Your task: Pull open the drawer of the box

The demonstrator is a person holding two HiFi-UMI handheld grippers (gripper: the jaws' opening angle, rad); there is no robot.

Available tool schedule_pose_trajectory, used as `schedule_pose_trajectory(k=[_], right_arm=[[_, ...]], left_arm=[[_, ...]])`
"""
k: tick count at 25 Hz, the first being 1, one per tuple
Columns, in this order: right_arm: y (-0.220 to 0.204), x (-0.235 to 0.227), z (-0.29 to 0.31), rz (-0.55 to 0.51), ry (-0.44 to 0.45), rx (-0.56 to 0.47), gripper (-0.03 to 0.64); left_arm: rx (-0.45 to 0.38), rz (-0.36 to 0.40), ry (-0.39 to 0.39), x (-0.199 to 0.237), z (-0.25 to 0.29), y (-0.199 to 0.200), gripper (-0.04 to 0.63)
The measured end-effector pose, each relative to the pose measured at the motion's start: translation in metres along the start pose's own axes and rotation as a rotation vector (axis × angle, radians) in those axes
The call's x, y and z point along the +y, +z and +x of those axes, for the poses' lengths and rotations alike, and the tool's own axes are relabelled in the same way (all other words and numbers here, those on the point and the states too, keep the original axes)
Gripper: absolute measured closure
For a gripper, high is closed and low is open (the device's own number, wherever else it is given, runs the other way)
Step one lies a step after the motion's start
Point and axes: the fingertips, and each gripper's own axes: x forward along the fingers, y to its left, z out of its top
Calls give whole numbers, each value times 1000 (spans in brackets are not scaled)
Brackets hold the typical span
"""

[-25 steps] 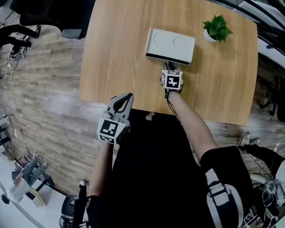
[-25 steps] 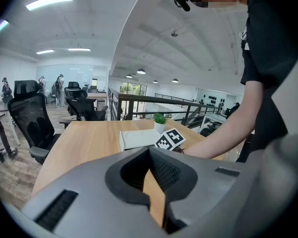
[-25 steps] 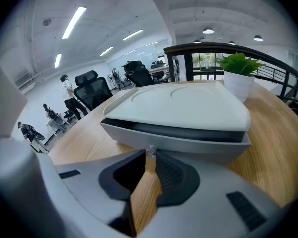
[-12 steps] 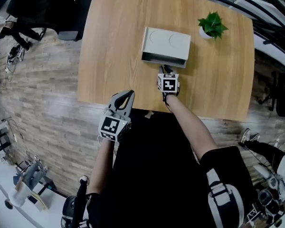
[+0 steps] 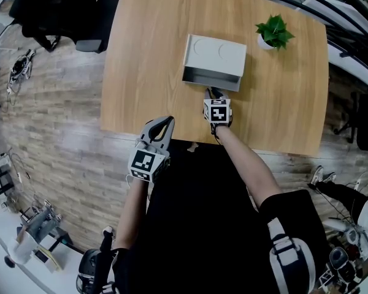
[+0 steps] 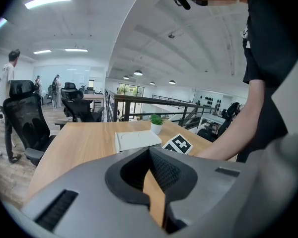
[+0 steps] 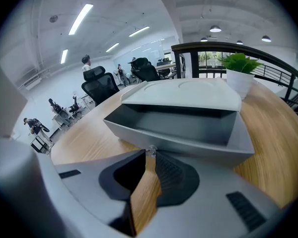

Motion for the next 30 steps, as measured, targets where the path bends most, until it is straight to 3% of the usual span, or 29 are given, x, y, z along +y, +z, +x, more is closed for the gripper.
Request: schedule_pose_trajectory(k=[30], right_arm=[[-27, 9, -13, -10, 123, 42, 545]], left_arm=[[20, 12, -1, -3, -1, -5, 574]])
